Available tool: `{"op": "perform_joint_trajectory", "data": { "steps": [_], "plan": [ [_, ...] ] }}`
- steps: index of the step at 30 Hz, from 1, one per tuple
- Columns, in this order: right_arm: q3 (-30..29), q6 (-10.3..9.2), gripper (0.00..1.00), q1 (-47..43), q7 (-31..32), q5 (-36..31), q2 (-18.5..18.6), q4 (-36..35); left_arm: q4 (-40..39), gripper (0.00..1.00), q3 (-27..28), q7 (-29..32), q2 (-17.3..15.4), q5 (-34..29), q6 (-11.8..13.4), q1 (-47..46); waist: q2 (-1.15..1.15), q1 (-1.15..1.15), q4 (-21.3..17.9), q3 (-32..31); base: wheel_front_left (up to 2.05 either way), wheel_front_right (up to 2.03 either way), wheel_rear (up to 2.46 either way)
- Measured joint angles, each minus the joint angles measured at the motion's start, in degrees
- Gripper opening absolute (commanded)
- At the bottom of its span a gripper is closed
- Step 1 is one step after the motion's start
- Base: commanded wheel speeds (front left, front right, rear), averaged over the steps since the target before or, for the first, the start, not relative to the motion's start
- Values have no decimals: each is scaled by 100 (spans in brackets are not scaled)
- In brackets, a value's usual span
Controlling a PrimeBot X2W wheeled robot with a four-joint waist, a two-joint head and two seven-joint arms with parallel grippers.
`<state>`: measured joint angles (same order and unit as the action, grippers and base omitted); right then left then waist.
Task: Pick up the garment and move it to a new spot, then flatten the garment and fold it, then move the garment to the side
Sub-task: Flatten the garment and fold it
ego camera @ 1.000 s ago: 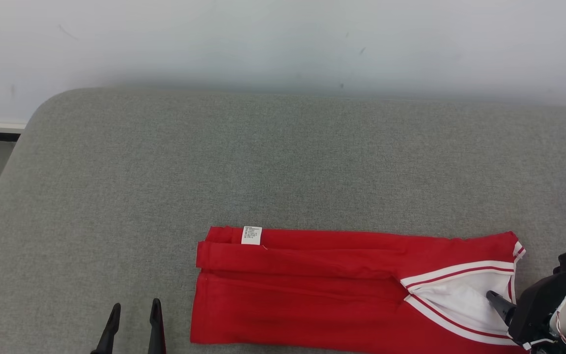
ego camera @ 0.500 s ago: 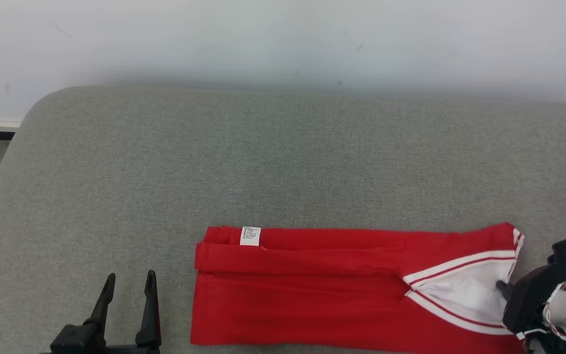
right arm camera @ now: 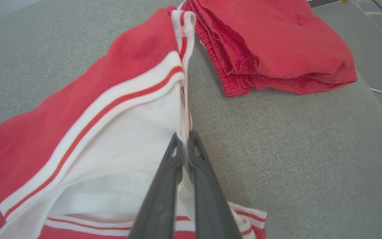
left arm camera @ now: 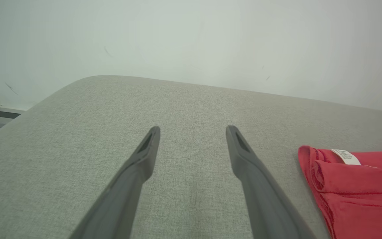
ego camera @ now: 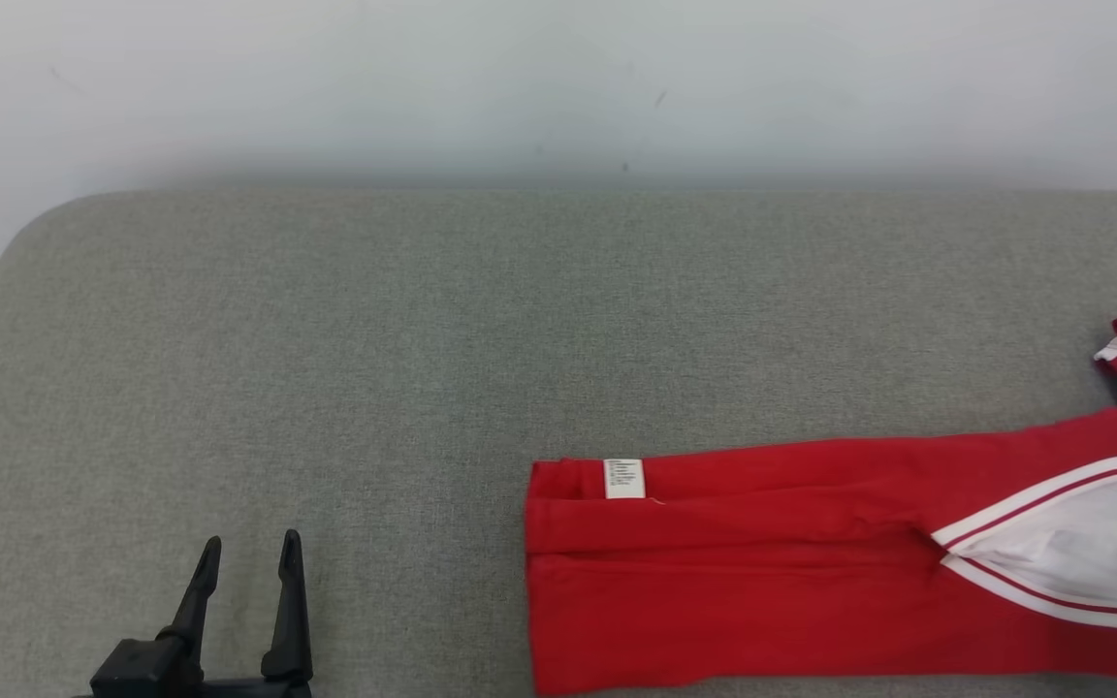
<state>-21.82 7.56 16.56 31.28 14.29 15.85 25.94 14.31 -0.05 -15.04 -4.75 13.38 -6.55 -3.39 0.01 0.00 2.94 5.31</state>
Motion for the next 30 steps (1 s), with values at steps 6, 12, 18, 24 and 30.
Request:
{"op": "perform_joint_trajectory", "data": {
  "steps": [6, 12, 18, 24, 30],
  "plan": [
    [-410, 0, 0, -201, 193, -322, -65, -541, -36, 100, -10, 0, 42, -19, 0, 65, 0, 0, -92, -65, 0, 0, 0],
    [-499, -1, 0, -509, 500, -467, -264, -1189, 19, 100, 0, 0, 62, -14, -2, 111, -1, 0, -132, -185, 0, 0, 0],
    [258, -1, 0, -754, 703, -290, -627, -1883, 10, 100, 107, 0, 56, -9, -1, 205, -1, -1, -210, -315, 0, 0, 0],
    [1495, -1, 0, -796, 756, -21, -776, -2225, -86, 100, 198, 0, 51, -2, 62, 267, -1, 0, -345, -388, 0, 0, 0],
    [2536, -1, 0, -661, 700, 324, -879, -2038, -191, 100, 229, 0, 75, 0, 110, 426, -1, -1, -431, -447, 0, 0, 0]
  ]
}}
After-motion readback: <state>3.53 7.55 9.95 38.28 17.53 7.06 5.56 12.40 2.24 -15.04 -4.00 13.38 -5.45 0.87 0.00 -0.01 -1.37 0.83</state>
